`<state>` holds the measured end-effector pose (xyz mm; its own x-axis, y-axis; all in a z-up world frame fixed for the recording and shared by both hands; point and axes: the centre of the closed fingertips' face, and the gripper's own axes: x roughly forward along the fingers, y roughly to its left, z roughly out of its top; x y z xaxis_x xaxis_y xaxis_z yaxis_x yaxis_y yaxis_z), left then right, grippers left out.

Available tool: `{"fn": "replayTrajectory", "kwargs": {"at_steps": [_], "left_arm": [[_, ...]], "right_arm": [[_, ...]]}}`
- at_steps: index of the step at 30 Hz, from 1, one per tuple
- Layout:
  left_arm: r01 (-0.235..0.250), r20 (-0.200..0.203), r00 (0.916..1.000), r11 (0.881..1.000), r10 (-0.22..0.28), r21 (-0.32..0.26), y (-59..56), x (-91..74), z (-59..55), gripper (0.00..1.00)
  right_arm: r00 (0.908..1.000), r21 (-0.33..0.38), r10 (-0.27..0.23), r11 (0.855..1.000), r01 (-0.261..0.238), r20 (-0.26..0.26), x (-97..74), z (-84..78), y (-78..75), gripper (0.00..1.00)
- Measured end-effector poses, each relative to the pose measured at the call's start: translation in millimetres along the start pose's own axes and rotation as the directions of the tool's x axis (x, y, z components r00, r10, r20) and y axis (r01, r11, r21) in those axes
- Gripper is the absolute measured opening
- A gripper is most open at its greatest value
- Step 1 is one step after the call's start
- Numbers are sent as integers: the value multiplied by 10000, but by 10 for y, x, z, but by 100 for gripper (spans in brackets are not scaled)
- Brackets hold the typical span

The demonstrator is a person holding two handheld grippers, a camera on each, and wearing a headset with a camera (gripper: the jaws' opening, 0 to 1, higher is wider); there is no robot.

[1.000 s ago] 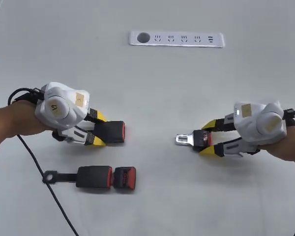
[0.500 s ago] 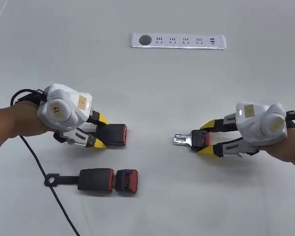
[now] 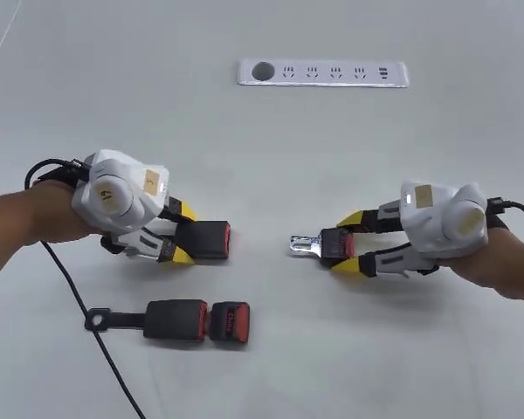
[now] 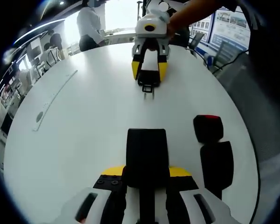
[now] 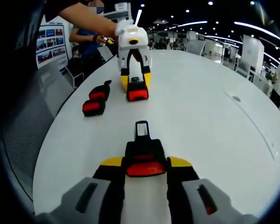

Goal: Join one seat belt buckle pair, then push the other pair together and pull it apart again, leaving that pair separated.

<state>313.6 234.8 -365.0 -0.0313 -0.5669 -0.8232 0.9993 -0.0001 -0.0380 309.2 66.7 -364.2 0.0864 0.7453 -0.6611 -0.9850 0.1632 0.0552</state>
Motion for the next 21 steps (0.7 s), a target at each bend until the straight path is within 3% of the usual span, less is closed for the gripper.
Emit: {"fn": "replayTrajectory", "kwargs": {"at_steps": [21], "left_arm": [[-4, -69, 10000, 10000, 4, -15, -2, 5, -1, 33]], "right_arm": [[9990, -261, 219, 9994, -209, 385, 379, 347, 58, 35]]}}
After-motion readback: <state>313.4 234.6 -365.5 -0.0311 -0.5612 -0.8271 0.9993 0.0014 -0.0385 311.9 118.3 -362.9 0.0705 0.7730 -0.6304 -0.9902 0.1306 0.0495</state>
